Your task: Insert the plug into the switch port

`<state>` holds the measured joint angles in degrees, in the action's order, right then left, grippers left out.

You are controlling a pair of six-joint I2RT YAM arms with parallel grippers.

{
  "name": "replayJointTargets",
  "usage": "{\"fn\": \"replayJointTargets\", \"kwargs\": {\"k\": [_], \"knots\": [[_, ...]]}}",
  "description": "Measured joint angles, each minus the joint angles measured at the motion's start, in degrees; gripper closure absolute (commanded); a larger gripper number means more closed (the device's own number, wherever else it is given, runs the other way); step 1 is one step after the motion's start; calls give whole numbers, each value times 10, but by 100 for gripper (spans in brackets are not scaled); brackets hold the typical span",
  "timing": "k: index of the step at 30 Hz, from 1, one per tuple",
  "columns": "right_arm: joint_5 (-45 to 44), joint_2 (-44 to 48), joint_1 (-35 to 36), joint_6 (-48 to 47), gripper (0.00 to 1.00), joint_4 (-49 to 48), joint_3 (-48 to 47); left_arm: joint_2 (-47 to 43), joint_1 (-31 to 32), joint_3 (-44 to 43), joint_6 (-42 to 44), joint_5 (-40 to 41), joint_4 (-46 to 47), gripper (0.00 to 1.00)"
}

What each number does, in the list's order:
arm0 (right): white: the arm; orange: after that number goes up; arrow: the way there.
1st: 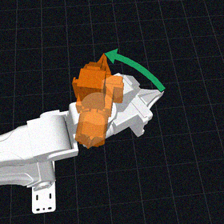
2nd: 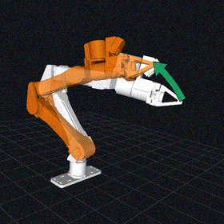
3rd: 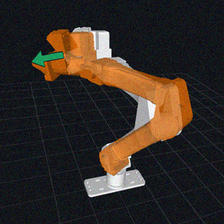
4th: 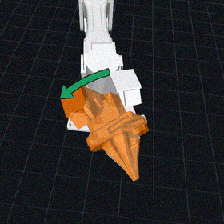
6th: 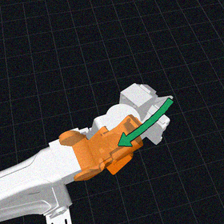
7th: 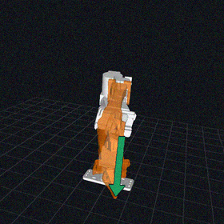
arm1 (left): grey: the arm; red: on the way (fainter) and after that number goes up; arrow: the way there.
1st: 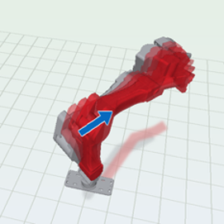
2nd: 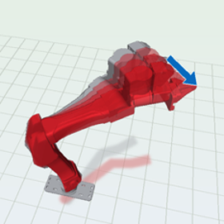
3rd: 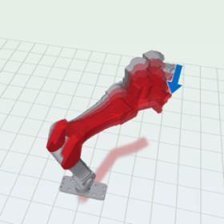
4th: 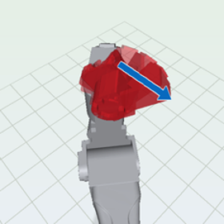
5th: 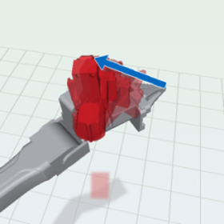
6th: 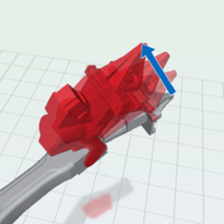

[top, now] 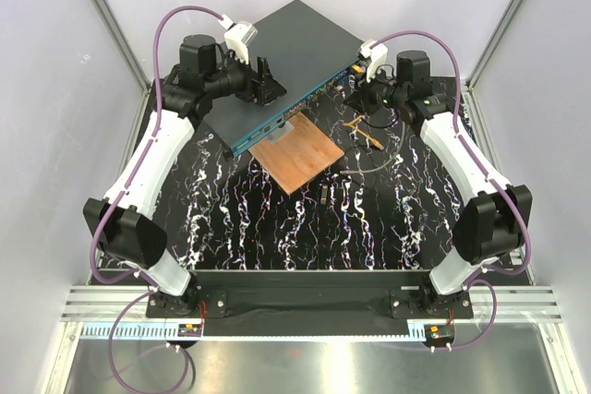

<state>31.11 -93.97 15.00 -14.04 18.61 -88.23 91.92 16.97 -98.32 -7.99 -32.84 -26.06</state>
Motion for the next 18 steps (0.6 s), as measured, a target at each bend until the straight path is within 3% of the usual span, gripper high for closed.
{"fn": "replayJointTargets", "kwargs": {"k": [12,18], "knots": [[-1,-23,9,0,74,12,-34,0,0,0,0,-2,0,25],[-2,-39,18,-3,80,14,-57,0,0,0,0,-4,0,26]]}}
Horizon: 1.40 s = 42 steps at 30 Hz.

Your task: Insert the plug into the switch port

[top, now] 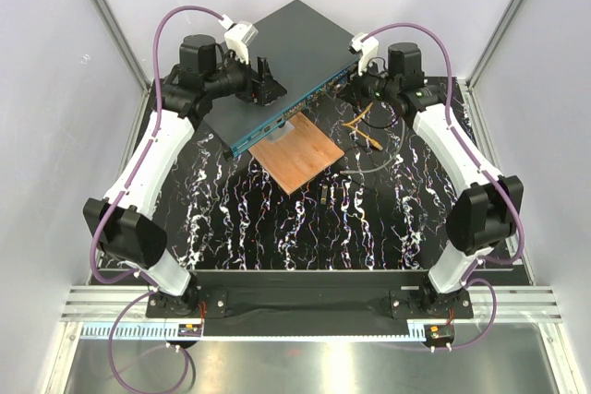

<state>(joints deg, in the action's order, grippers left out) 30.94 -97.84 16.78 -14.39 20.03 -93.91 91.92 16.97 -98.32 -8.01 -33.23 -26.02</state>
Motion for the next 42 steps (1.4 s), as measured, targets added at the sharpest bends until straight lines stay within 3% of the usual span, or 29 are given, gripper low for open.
{"fn": "replayJointTargets", "kwargs": {"k": [5,42], "knots": [[-1,-23,5,-9,100,2,-20,0,0,0,0,0,0,26],[-51,-106,26,-13,100,163,-181,5,0,-3,24,-6,-14,27]]}}
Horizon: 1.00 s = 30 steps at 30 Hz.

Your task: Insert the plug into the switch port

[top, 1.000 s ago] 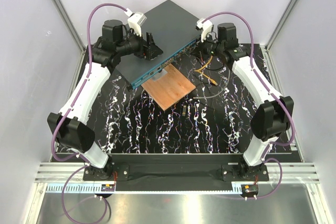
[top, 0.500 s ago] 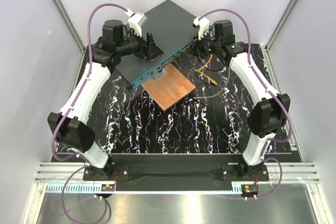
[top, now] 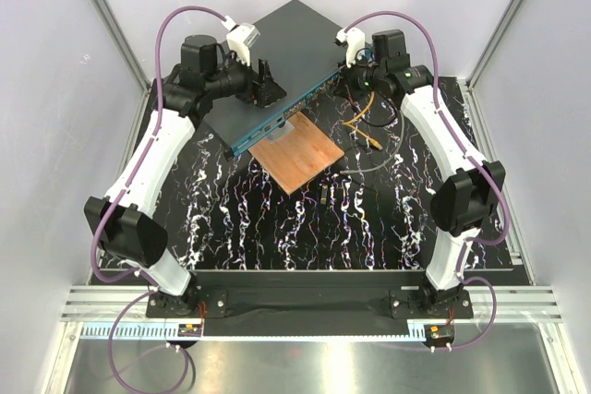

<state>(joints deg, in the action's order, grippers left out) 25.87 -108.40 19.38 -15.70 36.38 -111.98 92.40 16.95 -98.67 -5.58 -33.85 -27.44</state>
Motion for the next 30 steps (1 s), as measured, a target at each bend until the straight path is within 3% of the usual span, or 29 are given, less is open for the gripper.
{"fn": "replayJointTargets", "kwargs": {"k": [30], "knots": [[-116,-5,33,41,100,10,-17,5,-6,-7,13,0,-4,26]]}}
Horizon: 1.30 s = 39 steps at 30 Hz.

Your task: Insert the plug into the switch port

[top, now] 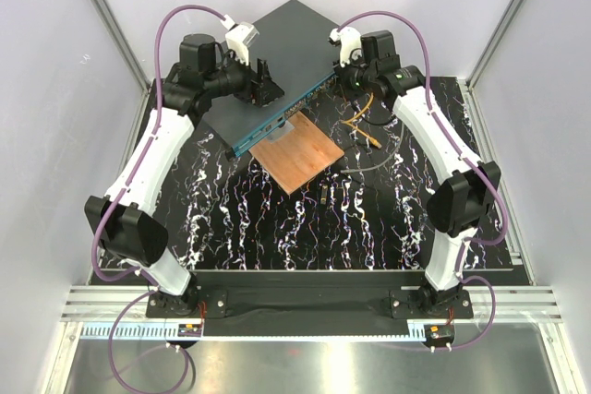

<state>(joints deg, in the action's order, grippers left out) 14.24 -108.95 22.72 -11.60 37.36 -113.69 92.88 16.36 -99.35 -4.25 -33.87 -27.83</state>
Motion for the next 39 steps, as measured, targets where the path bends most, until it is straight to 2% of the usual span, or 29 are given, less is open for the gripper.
{"fn": "replayJointTargets", "kwargs": {"k": [1,3,4,6,7,9,10,11,14,16,18,21,25,29,36,39], "knots": [[-1,0,0,0,100,1,0,0,-1,-1,3,0,-2,26],[-2,3,0,-2,93,2,3,0,-3,-4,10,0,-11,25],[-2,9,0,-3,84,-6,14,0,-5,-4,13,-1,-13,25],[0,30,0,-7,75,-35,51,-2,-8,-3,17,-3,-16,24],[7,46,1,-10,66,-57,80,-5,-9,0,20,-4,-16,23],[28,80,10,-14,57,-78,126,-19,-12,13,24,-5,-17,23],[39,100,17,-16,45,-82,148,-26,-13,19,26,-6,-19,22],[51,123,24,-16,39,-79,167,-35,-14,25,28,-6,-20,21],[85,196,36,-30,30,-62,211,-66,-18,44,34,-8,-21,20],[106,250,36,-41,30,-45,238,-86,-21,54,39,-10,-21,19],[120,293,35,-52,37,-23,261,-105,-24,63,41,-12,-21,18],[138,334,35,-61,40,11,299,-137,-26,84,40,-15,-11,17],[137,337,35,-46,36,13,394,-181,-26,125,28,-16,20,15],[107,316,38,-29,47,0,506,-203,-26,150,17,-14,45,15],[-37,221,76,97,38,-80,516,-209,-26,177,12,19,57,15],[-57,179,85,164,41,-90,504,-212,-26,191,13,38,57,15]]}}
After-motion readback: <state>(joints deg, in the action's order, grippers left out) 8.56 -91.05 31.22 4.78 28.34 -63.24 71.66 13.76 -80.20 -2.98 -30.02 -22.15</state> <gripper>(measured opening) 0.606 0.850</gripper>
